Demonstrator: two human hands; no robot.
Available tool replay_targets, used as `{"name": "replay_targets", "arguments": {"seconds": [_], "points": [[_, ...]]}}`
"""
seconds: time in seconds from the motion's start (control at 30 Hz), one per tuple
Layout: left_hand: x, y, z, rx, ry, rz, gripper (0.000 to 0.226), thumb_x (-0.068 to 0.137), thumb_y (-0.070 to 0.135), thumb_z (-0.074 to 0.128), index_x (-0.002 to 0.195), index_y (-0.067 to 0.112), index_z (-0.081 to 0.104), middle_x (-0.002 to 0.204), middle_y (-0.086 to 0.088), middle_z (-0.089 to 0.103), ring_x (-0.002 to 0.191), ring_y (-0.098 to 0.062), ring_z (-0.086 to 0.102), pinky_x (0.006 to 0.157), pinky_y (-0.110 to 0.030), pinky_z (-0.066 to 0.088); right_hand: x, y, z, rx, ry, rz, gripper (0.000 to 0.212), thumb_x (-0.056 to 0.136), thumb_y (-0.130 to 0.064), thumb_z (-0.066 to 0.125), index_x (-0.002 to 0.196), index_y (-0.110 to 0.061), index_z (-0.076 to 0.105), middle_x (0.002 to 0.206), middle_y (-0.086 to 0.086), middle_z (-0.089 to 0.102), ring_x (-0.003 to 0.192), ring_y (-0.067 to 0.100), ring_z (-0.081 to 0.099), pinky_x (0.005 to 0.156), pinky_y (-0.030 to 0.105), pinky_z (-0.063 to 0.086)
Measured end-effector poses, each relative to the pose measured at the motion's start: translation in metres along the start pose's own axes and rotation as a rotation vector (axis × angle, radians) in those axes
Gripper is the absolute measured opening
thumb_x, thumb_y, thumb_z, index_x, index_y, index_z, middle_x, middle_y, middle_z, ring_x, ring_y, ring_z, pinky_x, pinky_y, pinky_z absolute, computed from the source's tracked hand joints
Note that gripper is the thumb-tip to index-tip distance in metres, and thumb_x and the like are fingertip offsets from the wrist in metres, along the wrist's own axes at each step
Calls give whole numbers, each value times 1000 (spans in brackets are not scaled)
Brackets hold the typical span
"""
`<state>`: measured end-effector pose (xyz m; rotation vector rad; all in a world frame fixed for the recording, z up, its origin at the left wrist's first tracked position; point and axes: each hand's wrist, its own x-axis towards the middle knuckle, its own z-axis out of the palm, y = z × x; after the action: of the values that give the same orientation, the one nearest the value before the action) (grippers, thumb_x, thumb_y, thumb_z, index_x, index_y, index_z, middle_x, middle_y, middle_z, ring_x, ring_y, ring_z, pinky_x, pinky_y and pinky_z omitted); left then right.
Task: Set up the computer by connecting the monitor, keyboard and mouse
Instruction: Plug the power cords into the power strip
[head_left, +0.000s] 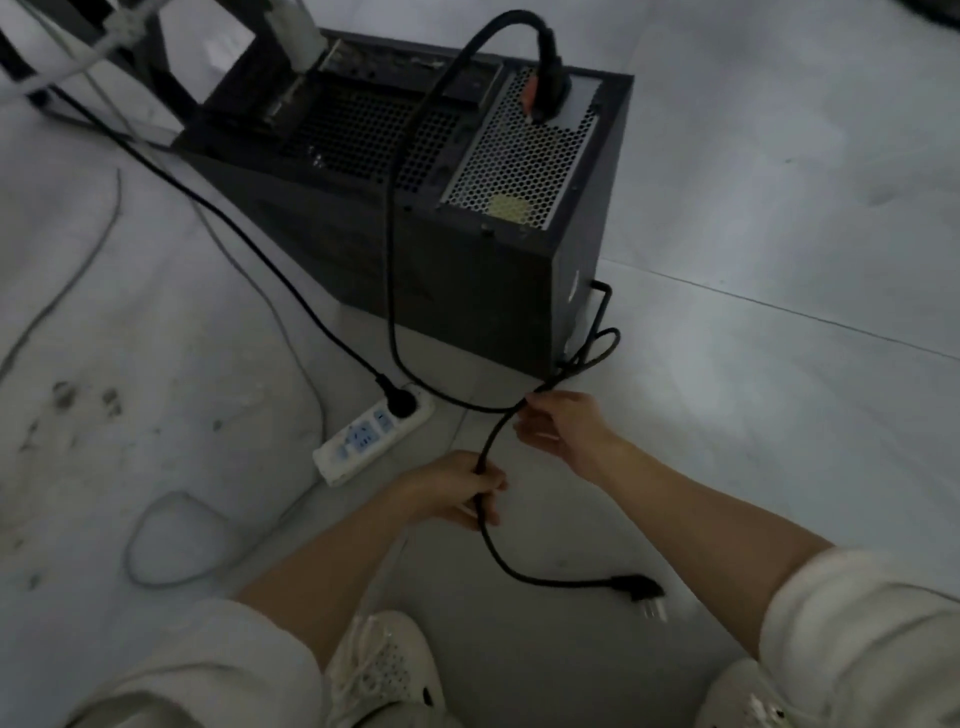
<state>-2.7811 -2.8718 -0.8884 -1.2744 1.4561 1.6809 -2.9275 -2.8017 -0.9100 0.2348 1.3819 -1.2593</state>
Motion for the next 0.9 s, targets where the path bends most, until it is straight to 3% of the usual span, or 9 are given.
{"name": "replay_targets", "arguments": {"seconds": [0.13,0.17,0.23,0.3,0.4,0.53,0.67,0.77,0.9], "points": [[-20,-25,-42,7,127,-115,28,99,33,43,89,14,61,64,-2,45,57,-13,48,60,-19,46,-4,29,28,-467,-28,227,34,96,-31,47,77,-6,60,70,9,64,58,19,60,57,24,49],[-26,-32,-55,60,204,-120,26,99,30,43,90,14,62,69,-3,50,61,-14,49,57,-16,44,-6,35,37,-546,-68,277,39,97,-33,43,77,-5,60,70,10,64,58,20,60,57,23,49],[-36,-46,-85,370,404,-108,27,100,26,40,110,11,61,105,-11,61,93,-24,58,72,-16,42,-9,44,54,-640,-126,329,42,98,-31,37,76,-2,61,71,11,65,59,20,60,54,22,48],[-52,-58,-113,737,582,-152,36,101,31,33,122,12,55,126,-13,57,111,-29,54,86,-27,40,-7,50,71,-670,-127,267,34,95,-20,40,74,-1,59,69,12,63,57,20,59,55,24,48],[-72,-65,-150,902,731,-170,36,101,33,31,115,14,58,119,-12,61,106,-29,57,86,-33,45,5,58,94,-786,-145,58,24,92,-9,40,80,0,59,78,16,63,62,21,55,58,26,44],[-83,-45,-184,714,748,-53,29,99,26,40,106,14,65,108,-9,62,94,-23,56,78,-25,43,14,59,109,-894,-147,-167,26,98,-13,34,103,-3,57,105,14,60,89,21,55,76,24,41],[-92,-23,-195,400,580,50,24,98,13,43,99,13,67,69,-2,48,60,-12,42,51,-19,35,29,60,120,-955,132,-315,41,98,-12,33,137,0,32,141,16,37,127,27,39,104,29,31],[-96,-25,-198,329,519,62,25,96,5,43,97,13,67,64,-1,45,56,-12,37,45,-14,33,46,54,117,-934,375,-217,61,95,-24,42,142,3,16,147,20,25,132,31,30,110,38,25],[-102,-34,-202,260,482,63,26,94,2,44,96,10,69,63,-1,43,56,-13,33,47,-15,30,64,40,114,-1031,399,-218,73,93,-34,47,143,7,12,147,25,22,134,36,24,114,44,19]]}}
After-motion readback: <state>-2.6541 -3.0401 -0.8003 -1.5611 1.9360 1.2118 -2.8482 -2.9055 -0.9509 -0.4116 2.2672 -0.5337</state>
